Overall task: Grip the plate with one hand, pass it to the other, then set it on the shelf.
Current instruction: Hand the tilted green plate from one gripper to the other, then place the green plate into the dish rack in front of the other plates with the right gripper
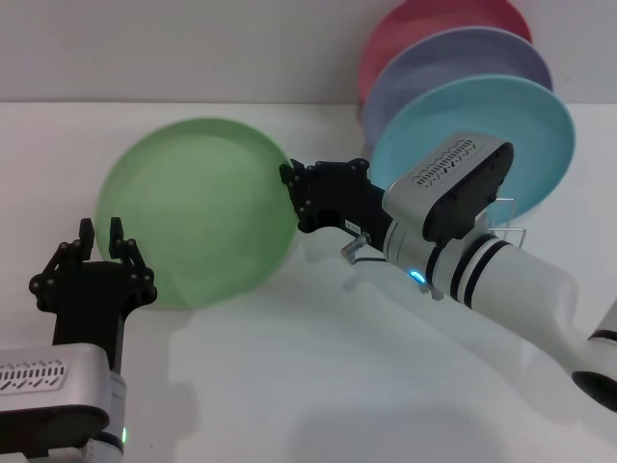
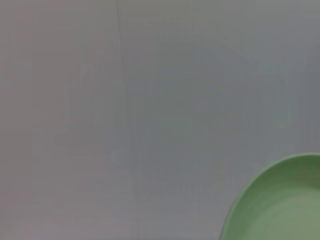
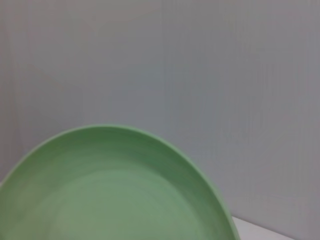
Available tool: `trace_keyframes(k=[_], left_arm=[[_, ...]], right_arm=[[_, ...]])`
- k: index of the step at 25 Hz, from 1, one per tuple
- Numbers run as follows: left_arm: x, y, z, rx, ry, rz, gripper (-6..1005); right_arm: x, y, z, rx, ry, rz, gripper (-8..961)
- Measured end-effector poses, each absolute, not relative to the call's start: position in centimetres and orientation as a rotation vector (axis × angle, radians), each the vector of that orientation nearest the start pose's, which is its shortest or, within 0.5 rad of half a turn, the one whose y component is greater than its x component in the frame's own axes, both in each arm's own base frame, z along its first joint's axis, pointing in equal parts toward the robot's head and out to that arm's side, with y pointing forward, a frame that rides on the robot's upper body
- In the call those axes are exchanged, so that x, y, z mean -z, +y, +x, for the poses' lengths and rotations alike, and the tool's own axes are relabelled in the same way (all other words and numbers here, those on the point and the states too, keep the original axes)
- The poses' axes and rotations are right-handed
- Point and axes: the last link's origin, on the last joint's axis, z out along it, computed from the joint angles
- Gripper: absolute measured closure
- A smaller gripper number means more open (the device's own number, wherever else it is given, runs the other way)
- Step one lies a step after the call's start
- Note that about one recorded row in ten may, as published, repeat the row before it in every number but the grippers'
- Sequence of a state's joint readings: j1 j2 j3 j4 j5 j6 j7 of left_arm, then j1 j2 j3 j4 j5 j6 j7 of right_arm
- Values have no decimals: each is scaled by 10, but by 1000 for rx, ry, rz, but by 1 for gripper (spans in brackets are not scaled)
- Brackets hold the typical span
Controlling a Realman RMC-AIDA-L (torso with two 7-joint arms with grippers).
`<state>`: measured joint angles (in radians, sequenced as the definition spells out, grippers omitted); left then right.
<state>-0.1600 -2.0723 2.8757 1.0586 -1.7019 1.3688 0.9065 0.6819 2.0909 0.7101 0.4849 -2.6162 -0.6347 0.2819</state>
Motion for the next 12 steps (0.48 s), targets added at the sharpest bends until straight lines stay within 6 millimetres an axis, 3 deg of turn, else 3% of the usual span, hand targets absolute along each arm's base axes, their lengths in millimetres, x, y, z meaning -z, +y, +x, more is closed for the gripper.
trace_keyframes(k=[7, 12], left_arm=[[76, 225, -235, 506, -618, -1387, 784], [55, 214, -241, 663, -650, -1247, 769]], right_arm=[[131, 372, 184, -676, 480, -2269, 935], [128, 371, 183, -691, 449, -2259, 935]])
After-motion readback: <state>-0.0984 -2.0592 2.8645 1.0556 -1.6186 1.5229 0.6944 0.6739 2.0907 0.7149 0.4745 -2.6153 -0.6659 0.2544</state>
